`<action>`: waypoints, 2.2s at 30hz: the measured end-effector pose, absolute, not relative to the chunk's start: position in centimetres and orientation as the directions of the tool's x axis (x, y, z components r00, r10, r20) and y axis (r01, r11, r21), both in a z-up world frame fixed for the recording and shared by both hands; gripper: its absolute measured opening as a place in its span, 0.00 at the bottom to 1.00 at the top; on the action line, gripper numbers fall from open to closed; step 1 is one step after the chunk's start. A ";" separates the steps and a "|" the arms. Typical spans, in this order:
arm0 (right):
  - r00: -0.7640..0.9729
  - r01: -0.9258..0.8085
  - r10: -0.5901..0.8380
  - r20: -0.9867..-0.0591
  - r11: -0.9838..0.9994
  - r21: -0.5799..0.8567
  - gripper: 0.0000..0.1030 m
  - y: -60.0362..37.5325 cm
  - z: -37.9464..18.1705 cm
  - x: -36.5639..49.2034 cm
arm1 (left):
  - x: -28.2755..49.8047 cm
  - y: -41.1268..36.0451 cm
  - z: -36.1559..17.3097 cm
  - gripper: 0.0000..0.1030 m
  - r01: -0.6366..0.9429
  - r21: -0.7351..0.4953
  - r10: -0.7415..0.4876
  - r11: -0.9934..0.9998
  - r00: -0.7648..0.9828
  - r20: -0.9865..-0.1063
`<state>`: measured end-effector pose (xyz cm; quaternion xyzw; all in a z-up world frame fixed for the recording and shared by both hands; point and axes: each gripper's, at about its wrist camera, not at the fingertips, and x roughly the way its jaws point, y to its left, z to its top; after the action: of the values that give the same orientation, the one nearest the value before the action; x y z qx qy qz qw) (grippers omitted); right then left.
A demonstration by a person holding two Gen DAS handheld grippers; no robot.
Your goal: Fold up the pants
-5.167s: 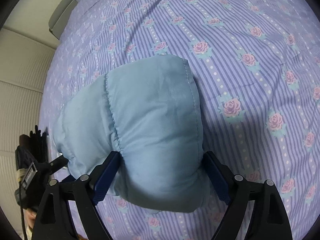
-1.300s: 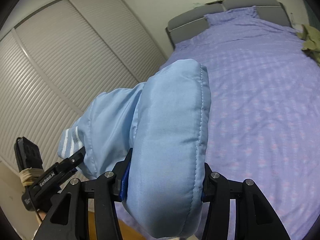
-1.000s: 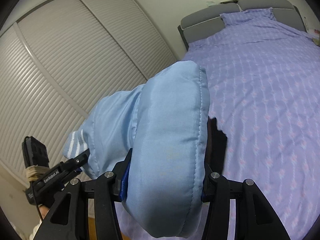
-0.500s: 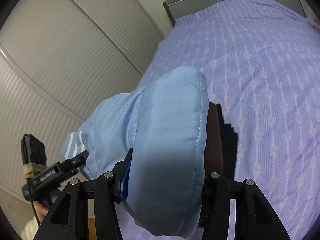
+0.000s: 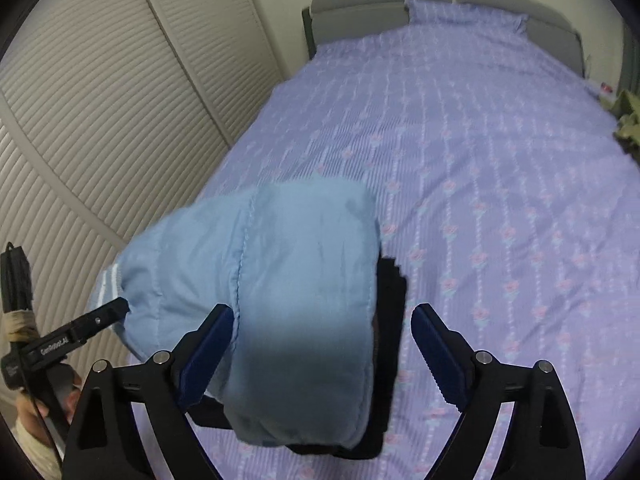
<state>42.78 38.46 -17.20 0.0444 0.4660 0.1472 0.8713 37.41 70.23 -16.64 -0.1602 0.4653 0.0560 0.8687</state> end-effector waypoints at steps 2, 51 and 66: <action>0.585 -0.200 0.248 -0.772 0.967 0.160 0.89 37.8 -15.0 41.1 | 36.3 70.0 -14.6 0.94 -0.281 -0.177 0.022 0.943 0.586 -0.810; 0.792 -0.071 0.123 -0.598 0.991 0.109 0.98 -4.9 1.3 -0.8 | -2.2 17.7 2.2 1.00 0.126 -0.003 -0.105 0.992 0.817 -0.567; 0.794 -0.072 0.127 -0.595 0.991 0.116 0.98 -5.7 1.7 -2.7 | -3.7 17.3 3.0 1.00 0.139 -0.004 -0.118 0.990 0.820 -0.560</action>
<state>-2.70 -5.66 1.71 0.0434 0.3168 0.0526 0.9460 -3.73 17.32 2.95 0.0186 0.2921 -0.0674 0.9538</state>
